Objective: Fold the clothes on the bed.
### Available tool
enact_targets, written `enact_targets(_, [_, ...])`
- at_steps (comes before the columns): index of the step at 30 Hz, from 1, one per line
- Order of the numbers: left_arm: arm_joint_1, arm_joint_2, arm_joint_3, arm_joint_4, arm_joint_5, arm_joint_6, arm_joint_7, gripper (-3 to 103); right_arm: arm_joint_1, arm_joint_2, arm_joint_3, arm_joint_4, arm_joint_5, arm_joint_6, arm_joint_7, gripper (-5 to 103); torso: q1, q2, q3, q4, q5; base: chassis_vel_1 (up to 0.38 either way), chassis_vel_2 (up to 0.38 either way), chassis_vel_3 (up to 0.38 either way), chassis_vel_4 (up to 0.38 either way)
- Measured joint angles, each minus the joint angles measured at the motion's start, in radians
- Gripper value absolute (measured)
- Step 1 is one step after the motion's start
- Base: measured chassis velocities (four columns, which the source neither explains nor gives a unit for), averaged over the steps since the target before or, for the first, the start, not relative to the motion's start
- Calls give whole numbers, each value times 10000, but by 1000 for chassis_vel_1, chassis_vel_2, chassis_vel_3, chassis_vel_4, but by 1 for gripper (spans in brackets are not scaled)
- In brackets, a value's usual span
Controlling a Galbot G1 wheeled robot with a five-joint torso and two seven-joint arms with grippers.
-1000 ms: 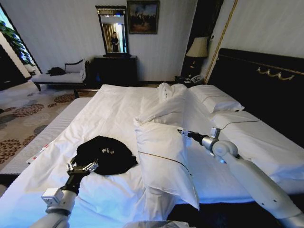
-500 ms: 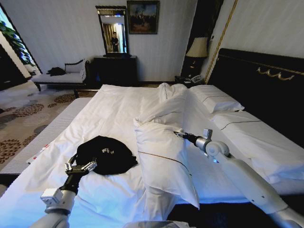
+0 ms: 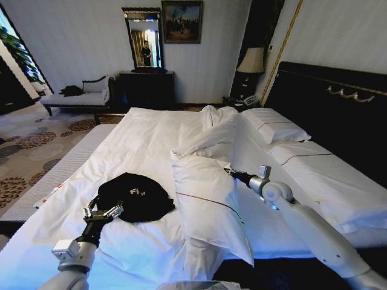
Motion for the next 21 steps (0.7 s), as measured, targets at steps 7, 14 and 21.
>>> enact_targets(7, [-6, 31, -76, 7, -101, -15, 20, 94, -319, -20, 183, 218, -176, 126, -31, 2, 0, 0, 0, -1, 0, 0, 0, 0, 0])
enact_targets(14, [-8, -6, -50, -5, -105, -28, 23, 94, -632, -105, 499, 610, -173, 173, 20, 2, 0, 0, 0, 0, 0, 0, 0, 0, 0])
enact_targets(21, [-33, 9, -76, -46, -136, -31, 20, 94, -1203, -129, 1300, 1095, -368, 168, 330, 2, 0, 0, 0, 3, 1, 0, 0, 0, 0])
